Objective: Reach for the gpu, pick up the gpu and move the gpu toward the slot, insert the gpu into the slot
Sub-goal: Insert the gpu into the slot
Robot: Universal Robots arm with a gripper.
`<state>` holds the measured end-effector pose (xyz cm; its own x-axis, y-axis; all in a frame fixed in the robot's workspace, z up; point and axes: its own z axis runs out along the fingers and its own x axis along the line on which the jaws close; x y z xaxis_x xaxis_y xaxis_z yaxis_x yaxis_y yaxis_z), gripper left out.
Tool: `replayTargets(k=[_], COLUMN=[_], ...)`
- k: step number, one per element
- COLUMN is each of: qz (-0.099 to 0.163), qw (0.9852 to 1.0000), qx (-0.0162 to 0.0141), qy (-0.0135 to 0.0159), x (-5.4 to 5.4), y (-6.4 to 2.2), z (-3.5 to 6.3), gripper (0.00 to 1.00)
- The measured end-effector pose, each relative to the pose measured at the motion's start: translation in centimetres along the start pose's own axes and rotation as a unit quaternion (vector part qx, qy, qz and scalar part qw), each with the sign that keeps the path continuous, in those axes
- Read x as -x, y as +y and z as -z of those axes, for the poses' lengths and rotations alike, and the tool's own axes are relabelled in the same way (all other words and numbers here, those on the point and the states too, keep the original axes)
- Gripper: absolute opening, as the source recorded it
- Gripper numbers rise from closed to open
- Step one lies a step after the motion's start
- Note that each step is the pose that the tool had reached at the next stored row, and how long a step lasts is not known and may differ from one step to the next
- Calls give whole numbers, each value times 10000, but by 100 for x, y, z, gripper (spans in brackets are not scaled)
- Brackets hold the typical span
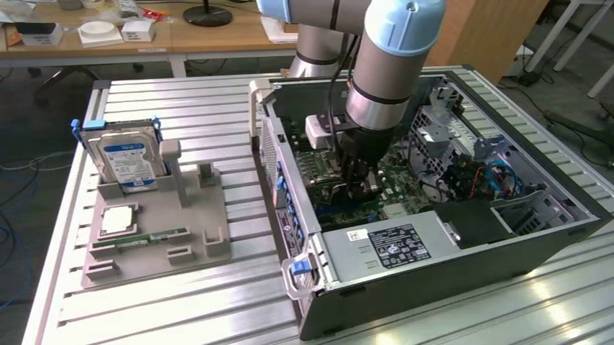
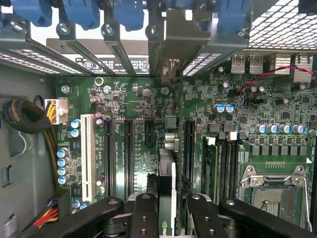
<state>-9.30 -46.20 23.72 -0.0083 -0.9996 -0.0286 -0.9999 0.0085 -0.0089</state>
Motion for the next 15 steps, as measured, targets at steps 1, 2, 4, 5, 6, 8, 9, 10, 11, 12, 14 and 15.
replayTargets(k=[1,2,4,5,6,8,9,10,11,12,14,15], qz=[0,0,0,0,0,0,0,0,0,0,-1,-1], qw=[10000,10000,10000,10000,10000,10000,10000,10000,10000,10000,10000,10000], qx=[0,0,0,0,0,0,0,0,0,1,0,0], qy=[0,0,0,1,0,0,0,0,0,1,1,1], x=[0,0,0,0,0,0,0,0,0,0,0,0], y=[0,0,0,0,0,0,0,0,0,-3,-6,-6], z=[0,0,0,0,0,0,0,0,0,0,0,0], gripper=[27,27,27,27,27,27,27,27,27,27,27,27])
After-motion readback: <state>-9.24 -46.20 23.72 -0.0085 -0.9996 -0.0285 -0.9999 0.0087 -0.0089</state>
